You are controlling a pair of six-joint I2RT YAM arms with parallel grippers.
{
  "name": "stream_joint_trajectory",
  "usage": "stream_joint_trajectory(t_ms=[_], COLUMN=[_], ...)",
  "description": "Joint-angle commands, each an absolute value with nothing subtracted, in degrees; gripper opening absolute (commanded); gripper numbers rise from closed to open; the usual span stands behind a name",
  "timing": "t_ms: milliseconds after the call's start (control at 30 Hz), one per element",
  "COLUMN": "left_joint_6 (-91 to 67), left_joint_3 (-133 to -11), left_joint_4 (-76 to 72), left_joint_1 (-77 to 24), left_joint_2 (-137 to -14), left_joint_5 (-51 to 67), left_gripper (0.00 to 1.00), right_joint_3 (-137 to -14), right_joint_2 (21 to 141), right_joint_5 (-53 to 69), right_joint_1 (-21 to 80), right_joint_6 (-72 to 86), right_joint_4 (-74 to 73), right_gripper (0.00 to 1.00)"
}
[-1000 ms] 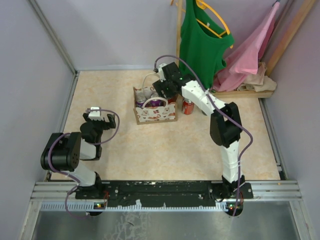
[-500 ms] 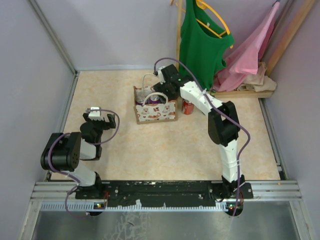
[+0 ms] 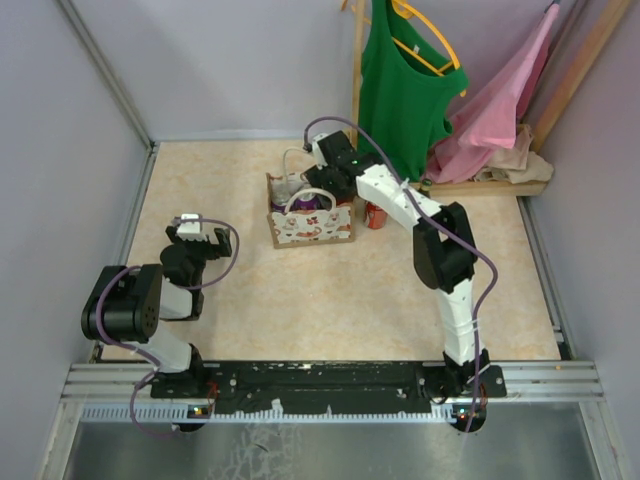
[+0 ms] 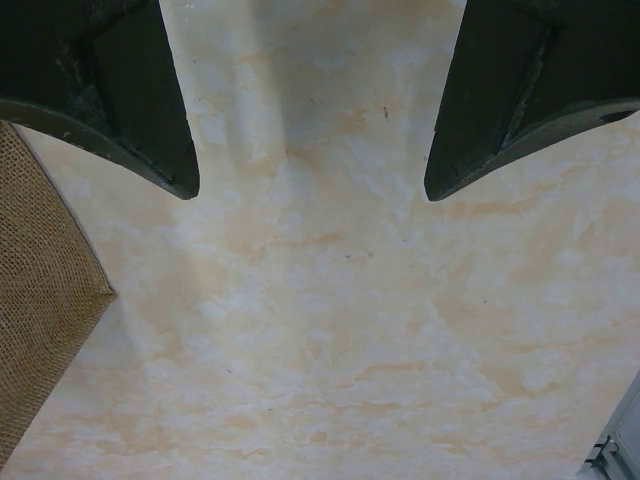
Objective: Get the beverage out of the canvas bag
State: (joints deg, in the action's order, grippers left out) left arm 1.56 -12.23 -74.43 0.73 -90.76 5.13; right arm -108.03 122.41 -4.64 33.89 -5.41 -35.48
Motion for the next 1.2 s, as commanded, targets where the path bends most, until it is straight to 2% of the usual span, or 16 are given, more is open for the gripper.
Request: stream_joint_trajectory(t_ms=[0,133,267,333,433,467,867,1167], left_joint_6=[2.0,2.0,2.0,2.0,2.0,2.0,2.0,2.0], left_joint_3=[-12.9,-12.9,-12.9,-12.9,-12.9,-12.9,-12.9,-12.9], left_joint_4=[-75.1,-75.1,-75.2,-75.2,-75.2,-75.2,-75.1,-75.1], left_joint_1=[0.5,0.6,0.6,0.6,0.6,0.6,0.6,0.6], left_joint_2=[-91.3,-91.2,-91.2,-91.2,-91.3,-91.2,-91.2,-91.2], left_joint_5=[5.1,5.1,5.1,5.1,5.1,5.1,5.1,5.1], left_gripper=[1.00,1.00,1.00,1.00,1.00,1.00,1.00,1.00], right_joint_3=[-107.1,-107.1,-107.8,-108.0,-108.4,-108.4,-104.4,-100.5], right_joint_2=[127.6,129.2,131.2,131.8,131.9,131.8,118.7,110.1], right_joint_5=[-4.0,-4.7,-7.2,-8.6,-11.5,-12.4,-18.7,-18.4], right_joint_1=[34.9,34.9,35.1,35.2,35.5,35.6,37.1,37.1], right_joint_6=[-5.2,-5.1,-5.0,-5.0,-4.8,-4.8,-4.7,-4.2], right_joint_4=[-37.9,-38.0,-38.5,-38.8,-39.3,-39.6,-32.0,-23.4], right_gripper=[0.66,0.68,0.62,0.43,0.06,0.00,0.00,0.00])
